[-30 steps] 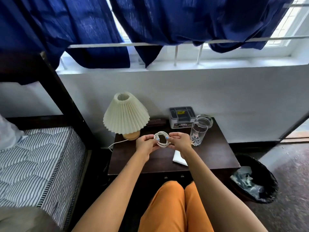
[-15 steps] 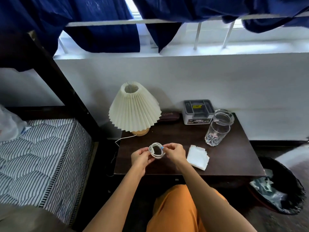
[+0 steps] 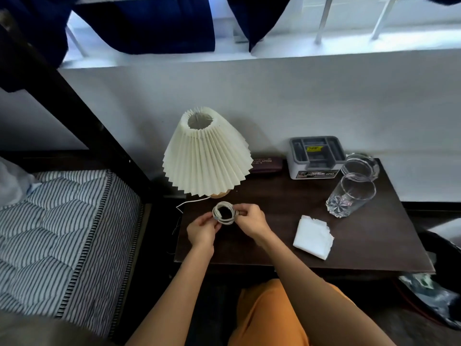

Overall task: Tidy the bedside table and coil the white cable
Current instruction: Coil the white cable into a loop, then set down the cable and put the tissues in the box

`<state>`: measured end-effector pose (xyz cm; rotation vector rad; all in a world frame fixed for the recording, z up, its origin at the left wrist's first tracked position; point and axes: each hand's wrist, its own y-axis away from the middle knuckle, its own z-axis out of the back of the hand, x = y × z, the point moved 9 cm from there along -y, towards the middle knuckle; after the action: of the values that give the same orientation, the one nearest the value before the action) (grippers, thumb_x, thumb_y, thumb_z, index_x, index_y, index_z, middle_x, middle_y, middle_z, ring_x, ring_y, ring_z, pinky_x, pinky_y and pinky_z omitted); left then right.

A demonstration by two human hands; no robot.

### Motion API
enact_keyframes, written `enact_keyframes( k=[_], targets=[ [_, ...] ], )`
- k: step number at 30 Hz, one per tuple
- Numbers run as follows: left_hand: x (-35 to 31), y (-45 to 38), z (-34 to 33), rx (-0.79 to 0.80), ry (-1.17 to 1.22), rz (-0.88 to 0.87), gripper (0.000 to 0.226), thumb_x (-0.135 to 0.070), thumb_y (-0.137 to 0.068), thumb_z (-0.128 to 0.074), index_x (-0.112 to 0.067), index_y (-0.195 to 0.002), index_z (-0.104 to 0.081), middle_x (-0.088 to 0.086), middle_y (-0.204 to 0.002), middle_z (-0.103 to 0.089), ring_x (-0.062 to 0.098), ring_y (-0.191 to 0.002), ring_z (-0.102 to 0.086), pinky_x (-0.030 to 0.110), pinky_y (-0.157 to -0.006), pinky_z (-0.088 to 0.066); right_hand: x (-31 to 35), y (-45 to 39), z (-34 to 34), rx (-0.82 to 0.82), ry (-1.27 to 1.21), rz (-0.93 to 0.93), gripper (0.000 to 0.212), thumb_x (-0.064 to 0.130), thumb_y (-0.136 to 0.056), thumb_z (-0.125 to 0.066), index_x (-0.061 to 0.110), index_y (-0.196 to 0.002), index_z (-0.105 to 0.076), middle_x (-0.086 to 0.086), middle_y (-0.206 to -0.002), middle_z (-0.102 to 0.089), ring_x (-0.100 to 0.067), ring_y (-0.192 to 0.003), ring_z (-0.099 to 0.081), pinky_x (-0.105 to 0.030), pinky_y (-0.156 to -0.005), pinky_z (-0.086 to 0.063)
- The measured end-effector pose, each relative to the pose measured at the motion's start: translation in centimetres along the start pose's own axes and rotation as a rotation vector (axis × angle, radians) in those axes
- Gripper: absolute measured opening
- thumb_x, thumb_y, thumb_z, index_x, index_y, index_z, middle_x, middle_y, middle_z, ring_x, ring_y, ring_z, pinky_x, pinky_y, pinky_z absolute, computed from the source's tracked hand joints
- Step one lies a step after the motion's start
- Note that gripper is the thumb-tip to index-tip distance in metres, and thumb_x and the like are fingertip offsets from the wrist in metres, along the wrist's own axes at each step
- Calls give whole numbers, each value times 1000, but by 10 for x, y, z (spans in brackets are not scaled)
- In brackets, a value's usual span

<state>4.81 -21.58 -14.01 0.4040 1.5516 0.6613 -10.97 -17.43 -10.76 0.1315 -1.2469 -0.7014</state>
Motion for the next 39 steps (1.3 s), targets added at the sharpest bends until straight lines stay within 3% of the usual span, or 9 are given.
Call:
enact_keyframes(
  k=[2, 5, 10, 13, 16, 28, 31, 35, 39],
  targets=[
    [-4, -5, -1, -15, -6, -18, 25, 12, -83, -59, 8, -107, -62, 27, -110, -64, 28, -92, -63, 34, -85, -52, 3, -2, -4, 13, 12, 5, 44, 4, -83, -51, 10, -126, -60, -8, -119, -66, -11, -92, -61, -4, -60, -43],
    [-5, -9, 2, -53, -24, -36, 24, 12, -83, -58, 8, -106, -63, 26, -109, -65, 28, -91, -63, 33, -84, -52, 8, -2, -10, 54, 34, 31, 46, 5, -83, -51, 9, -129, -57, -8, -120, -65, -10, -93, -58, -12, -71, -42],
    [2, -11, 9, -115, -5, -37, 29, 13, -82, -59, 9, -110, -61, 28, -112, -64, 28, -91, -63, 32, -83, -52, 7, -4, -19, 99, 60, 40, 48, 8, -81, -58, 11, -129, -57, -4, -97, -66, -12, -85, -60, -15, -66, -44],
    [3, -12, 7, -121, -6, -39, 29, 12, -82, -60, 8, -110, -62, 27, -111, -65, 27, -89, -63, 31, -83, -52, 9, -5, -21, 113, 69, 34, 50, 13, -80, -63, 10, -129, -56, -7, -127, -60, -15, -111, -59, -20, -87, -46],
    [2, -12, 5, -126, -11, -34, 29, 12, -81, -61, 8, -110, -62, 25, -109, -66, 26, -89, -64, 30, -83, -52, 13, -4, -22, 142, 73, 29, 56, 16, -79, -66, 8, -133, -53, -9, -147, -43, -21, -133, -45, -27, -108, -38],
    [5, -9, 7, -119, -136, -45, 35, 10, -78, -62, -1, -111, -64, 17, -109, -68, 27, -99, -66, 38, -94, -52, 11, 6, -27, 237, 245, 61, 67, 7, -81, -58, 12, -144, -37, -8, -157, -24, -22, -145, -22, -23, -113, -21],
    [3, -2, 9, -155, -187, -51, 34, 1, -81, -63, -4, -115, -63, 16, -114, -67, 27, -103, -65, 37, -95, -51, 14, 12, -19, 213, 256, 74, 64, 4, -81, -56, 12, -142, -40, -11, -155, -27, -23, -144, -24, -23, -113, -24],
    [0, 18, 10, -198, -292, -60, 38, -13, -85, -62, -5, -122, -59, 14, -123, -63, 29, -113, -60, 34, -93, -45, 13, 19, 3, 90, 226, 82, 57, -1, -81, -49, 13, -136, -49, -10, -142, -48, -25, -128, -48, -30, -101, -42],
    [2, 39, 1, -185, -337, -80, 45, -15, -85, -62, -7, -128, -51, 13, -130, -58, 29, -118, -56, 38, -99, -44, 6, 30, 33, 9, 194, 83, 51, 0, -85, -47, 14, -133, -50, -10, -139, -48, -26, -122, -52, -29, -98, -44]
  ],
)
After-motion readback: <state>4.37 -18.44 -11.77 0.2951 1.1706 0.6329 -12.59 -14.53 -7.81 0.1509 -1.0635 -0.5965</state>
